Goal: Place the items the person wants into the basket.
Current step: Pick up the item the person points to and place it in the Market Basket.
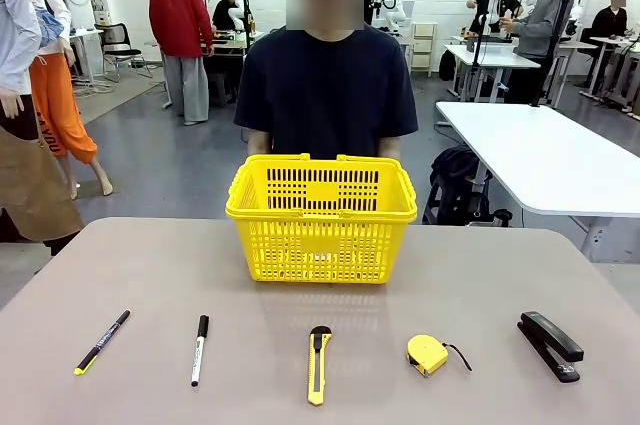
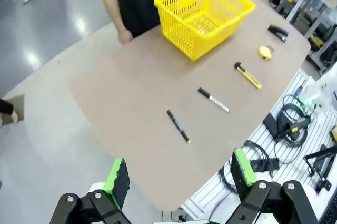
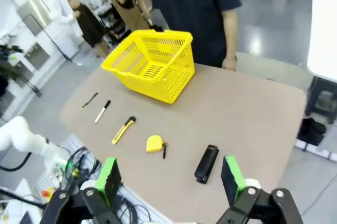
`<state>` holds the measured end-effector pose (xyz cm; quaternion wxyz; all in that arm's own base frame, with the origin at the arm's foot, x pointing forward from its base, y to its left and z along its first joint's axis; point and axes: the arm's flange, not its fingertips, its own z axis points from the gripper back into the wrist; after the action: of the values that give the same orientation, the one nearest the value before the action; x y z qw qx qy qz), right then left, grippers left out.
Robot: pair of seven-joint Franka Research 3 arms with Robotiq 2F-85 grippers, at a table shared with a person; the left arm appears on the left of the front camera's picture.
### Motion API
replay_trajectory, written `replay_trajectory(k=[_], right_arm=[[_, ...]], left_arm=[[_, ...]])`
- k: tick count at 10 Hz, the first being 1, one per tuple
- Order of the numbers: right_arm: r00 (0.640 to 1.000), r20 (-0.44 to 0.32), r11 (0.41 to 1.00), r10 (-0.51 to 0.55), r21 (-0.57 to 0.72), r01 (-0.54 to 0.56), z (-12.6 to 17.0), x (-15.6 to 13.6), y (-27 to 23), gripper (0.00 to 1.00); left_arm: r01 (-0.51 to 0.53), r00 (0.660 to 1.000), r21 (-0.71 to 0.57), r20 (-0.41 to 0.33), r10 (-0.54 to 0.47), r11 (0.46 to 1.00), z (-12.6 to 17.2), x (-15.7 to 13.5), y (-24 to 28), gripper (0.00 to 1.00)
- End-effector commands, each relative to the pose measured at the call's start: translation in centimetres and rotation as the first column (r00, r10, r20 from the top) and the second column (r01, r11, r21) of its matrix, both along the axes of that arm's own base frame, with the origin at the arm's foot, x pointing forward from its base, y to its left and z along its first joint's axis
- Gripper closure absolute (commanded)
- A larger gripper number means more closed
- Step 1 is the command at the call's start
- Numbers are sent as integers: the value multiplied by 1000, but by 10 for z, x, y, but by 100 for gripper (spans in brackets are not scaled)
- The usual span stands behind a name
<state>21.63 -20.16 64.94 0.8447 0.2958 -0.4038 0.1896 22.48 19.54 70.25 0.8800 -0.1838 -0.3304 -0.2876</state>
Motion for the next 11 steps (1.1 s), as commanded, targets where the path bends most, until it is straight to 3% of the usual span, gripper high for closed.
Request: replay_trajectory(k=[1,4,5,11], right_arm=[[1000,-6,997,18,-81,-18,15,-22,-4,0],[999,-49,992,14,-124,-20,34,-43,-5,0],[1000,-9,997,14,-77,-15,30,-37,-4,0],[1000,-9,997,14,-77,-15,30,-37,-4,0]], left_arm=[[-8,1000,34,11,8,999,5,-13,9,0],[-51,999,25,17,51,998,5,-23,21,0],[-40,999,6,6,40,999,7,-19,14,0],[-40,999,6,6,40,999,7,-19,14,0]])
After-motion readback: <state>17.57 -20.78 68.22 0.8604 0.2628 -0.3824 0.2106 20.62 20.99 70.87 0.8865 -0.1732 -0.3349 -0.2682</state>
